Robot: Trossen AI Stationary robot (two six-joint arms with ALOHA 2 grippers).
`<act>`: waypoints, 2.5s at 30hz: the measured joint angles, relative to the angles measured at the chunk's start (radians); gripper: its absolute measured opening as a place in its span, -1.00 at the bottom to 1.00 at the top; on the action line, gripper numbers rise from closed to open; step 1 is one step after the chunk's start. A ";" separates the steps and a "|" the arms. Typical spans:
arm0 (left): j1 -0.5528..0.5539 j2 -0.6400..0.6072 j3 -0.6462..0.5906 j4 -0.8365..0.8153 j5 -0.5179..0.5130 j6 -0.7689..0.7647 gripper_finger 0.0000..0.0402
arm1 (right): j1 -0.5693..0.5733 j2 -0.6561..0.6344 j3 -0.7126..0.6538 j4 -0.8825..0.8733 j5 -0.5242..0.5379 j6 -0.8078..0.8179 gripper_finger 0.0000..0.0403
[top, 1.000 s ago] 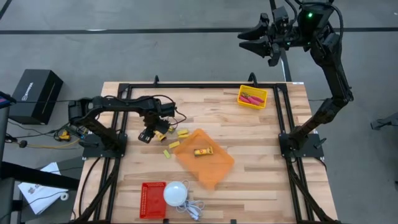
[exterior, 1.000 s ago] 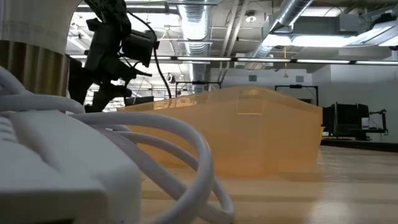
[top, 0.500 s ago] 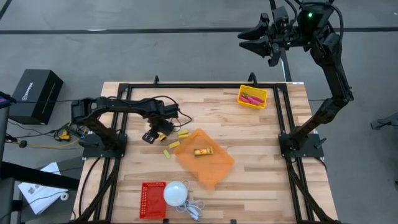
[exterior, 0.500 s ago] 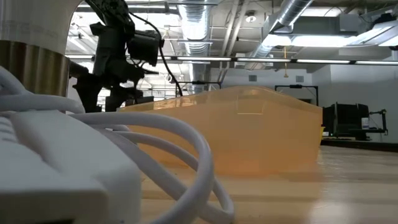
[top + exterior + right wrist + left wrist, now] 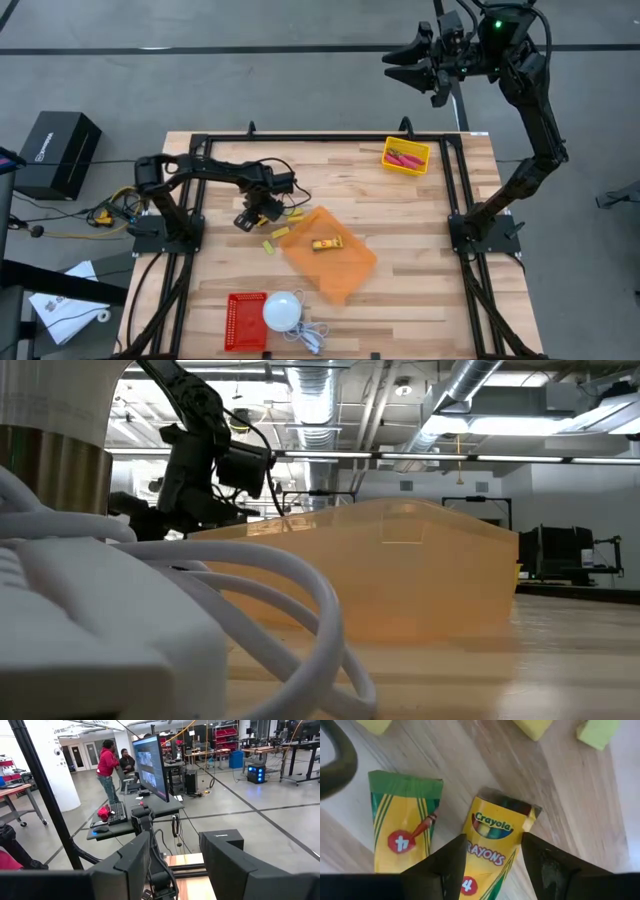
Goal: Pick & Place School Supplies
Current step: Put the crayon pack into the orange bin
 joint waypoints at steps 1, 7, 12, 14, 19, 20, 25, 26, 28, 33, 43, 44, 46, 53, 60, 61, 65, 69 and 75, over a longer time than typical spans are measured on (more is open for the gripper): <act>0.000 0.006 0.001 0.002 0.000 0.000 -0.09 | 0.000 0.000 0.000 -0.002 0.000 0.000 -0.15; 0.000 0.030 0.001 0.011 0.015 0.002 -0.09 | 0.000 0.000 0.000 -0.018 0.000 -0.007 -0.16; 0.001 0.024 -0.050 0.066 0.028 0.004 -0.13 | 0.000 0.000 0.000 -0.036 0.000 -0.010 -0.15; 0.001 0.020 -0.068 0.080 0.034 0.004 -0.21 | 0.000 0.000 0.000 -0.036 -0.001 -0.010 -0.16; 0.006 0.018 -0.077 0.105 0.030 -0.052 -0.58 | 0.000 0.000 0.000 -0.036 0.000 -0.033 -0.17; 0.007 0.018 -0.077 0.111 0.032 -0.064 -0.68 | 0.000 0.001 0.000 -0.035 0.000 -0.033 -0.17; 0.006 0.015 -0.074 0.114 0.029 -0.099 -0.92 | 0.000 0.008 -0.001 -0.033 0.000 -0.029 -0.17; 0.006 0.015 -0.074 0.113 0.024 -0.109 -0.92 | 0.000 0.007 -0.001 -0.031 0.000 -0.029 -0.17; 0.006 0.000 -0.074 0.110 0.015 -0.130 -0.92 | 0.000 0.006 -0.001 -0.023 0.000 -0.028 -0.18; 0.003 -0.090 -0.076 0.117 0.004 -0.191 -0.93 | 0.000 0.006 -0.001 0.005 0.000 -0.026 -0.18; -0.025 -0.327 -0.069 0.064 0.015 -0.358 -0.93 | 0.000 0.011 -0.001 0.046 0.001 -0.025 -0.18; -0.035 -0.340 -0.065 0.063 0.023 -0.375 -0.93 | 0.000 0.012 0.000 0.061 0.001 -0.020 -0.18; -0.063 -0.351 -0.038 0.063 0.039 -0.417 -0.93 | 0.000 0.015 0.000 0.085 0.002 0.006 -0.17; -0.189 -0.324 0.119 0.113 0.036 -0.494 -0.93 | 0.000 0.055 0.000 0.133 0.002 0.046 -0.18; -0.249 -0.201 0.287 0.212 0.033 -0.526 -0.93 | 0.000 0.072 -0.001 0.146 0.002 0.052 -0.18; -0.252 -0.173 0.300 0.231 0.038 -0.526 -0.93 | 0.000 0.076 -0.001 0.148 0.003 0.054 -0.18; -0.266 -0.044 0.337 0.318 0.088 -0.527 -0.93 | 0.000 0.079 -0.001 0.152 0.002 0.060 -0.19; -0.274 0.068 0.370 0.351 0.154 -0.530 -0.93 | 0.000 0.079 -0.001 0.152 0.001 0.079 -0.19; -0.272 0.129 0.373 0.449 0.256 -0.534 -0.92 | 0.000 0.079 -0.001 0.151 0.000 0.080 -0.20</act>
